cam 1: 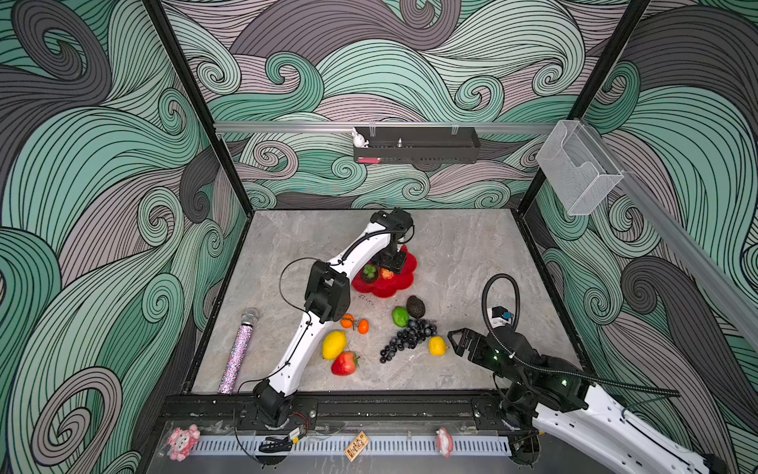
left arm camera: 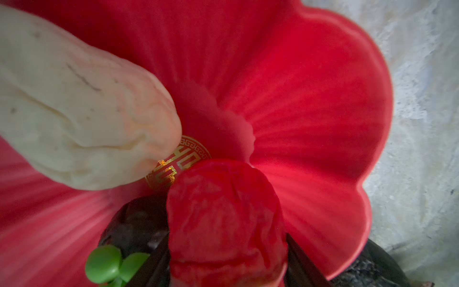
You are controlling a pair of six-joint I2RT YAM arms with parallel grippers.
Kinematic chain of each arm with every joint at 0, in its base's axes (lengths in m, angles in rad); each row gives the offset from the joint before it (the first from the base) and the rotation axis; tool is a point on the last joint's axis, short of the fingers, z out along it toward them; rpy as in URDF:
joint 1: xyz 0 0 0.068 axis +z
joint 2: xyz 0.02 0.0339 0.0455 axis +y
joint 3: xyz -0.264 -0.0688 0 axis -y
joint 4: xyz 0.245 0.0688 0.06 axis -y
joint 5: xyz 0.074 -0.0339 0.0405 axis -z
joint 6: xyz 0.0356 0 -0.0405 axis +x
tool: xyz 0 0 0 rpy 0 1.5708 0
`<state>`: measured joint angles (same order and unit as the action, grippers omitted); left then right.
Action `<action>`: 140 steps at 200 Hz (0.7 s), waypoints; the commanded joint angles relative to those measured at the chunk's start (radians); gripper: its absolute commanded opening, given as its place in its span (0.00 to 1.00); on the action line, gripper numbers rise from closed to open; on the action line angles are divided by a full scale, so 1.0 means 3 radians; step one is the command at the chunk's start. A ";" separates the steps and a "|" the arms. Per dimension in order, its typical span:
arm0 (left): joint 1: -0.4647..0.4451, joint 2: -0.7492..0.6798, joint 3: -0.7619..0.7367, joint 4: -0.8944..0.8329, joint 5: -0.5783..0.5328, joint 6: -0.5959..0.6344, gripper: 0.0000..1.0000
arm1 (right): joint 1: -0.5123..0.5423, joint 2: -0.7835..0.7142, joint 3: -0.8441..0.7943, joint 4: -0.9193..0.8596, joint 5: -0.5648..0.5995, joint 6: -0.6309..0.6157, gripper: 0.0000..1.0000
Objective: Place and organize the fake fruits in the fruit bowl
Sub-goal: 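Set the red apple in the bowl beside the pear and open the left gripper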
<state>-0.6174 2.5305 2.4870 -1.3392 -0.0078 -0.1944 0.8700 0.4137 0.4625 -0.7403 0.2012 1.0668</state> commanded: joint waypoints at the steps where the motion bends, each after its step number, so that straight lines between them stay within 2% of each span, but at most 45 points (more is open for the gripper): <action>1: 0.0045 0.0090 0.0124 -0.0175 -0.0084 -0.0046 0.62 | -0.0011 -0.0042 -0.0065 0.0028 -0.0011 0.0014 1.00; 78: 0.0056 0.0097 0.0199 -0.0184 -0.0119 -0.0060 0.74 | -0.0011 -0.0060 -0.0087 0.0029 -0.0017 0.0029 1.00; 140: 0.0056 0.0013 0.0248 -0.0197 -0.0155 -0.0063 0.77 | -0.0015 -0.0060 -0.0100 0.0030 -0.0012 0.0033 1.00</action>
<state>-0.6079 2.5473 2.5248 -1.3521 -0.0341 -0.2020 0.8700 0.4034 0.4461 -0.7364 0.2001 1.0740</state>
